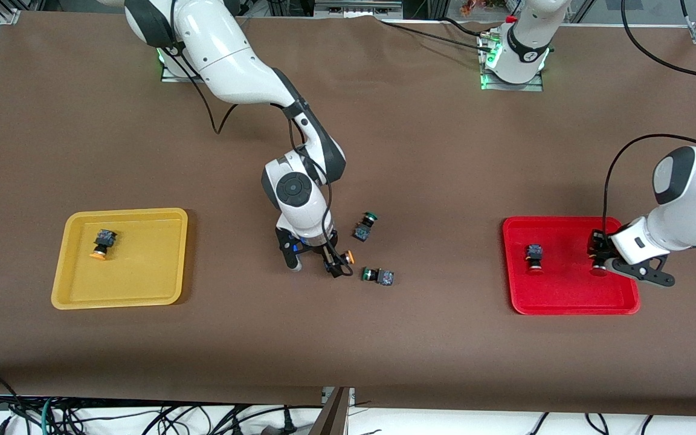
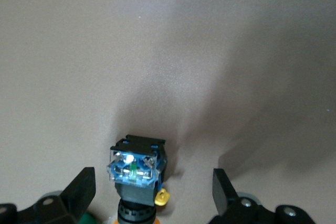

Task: Place red and yellow buttons in trays
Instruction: 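Carry the red button to the red tray while the right gripper grasps yellow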

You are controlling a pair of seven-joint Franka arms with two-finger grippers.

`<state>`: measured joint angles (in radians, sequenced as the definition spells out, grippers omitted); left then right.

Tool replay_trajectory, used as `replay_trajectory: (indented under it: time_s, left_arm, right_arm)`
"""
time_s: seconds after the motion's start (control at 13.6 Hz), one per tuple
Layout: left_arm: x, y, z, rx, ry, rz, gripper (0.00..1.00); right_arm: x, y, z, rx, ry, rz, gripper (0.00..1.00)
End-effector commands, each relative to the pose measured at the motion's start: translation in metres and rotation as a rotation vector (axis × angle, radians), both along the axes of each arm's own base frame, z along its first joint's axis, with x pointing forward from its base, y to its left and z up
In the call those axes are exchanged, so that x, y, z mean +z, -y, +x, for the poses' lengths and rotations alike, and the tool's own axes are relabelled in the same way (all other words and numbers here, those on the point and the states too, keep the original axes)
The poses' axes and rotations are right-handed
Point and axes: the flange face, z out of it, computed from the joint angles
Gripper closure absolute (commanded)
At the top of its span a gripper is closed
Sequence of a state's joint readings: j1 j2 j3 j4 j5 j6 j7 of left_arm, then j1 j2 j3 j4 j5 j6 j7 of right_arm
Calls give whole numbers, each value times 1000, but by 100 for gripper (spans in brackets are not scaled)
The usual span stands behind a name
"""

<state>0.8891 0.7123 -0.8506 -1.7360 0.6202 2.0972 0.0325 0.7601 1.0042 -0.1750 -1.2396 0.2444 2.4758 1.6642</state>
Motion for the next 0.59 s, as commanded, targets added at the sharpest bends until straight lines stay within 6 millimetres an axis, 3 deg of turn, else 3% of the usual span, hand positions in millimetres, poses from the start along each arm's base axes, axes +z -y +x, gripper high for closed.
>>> replay_trajectory:
  time_s: [0.0,0.22,0.52]
  left_arm:
    - [-29,0,-2,174,-20,-20,67]
    - [-65,-1,0,273,-2,-30,67]
    - [-87,17,5,363,6,22,70]
  right_arm:
    - [-4,-6,3,-13,14,10,2]
    - [-5,-6,3,-12,22,14,19]
    - [-7,-5,3,-4,22,9,67]
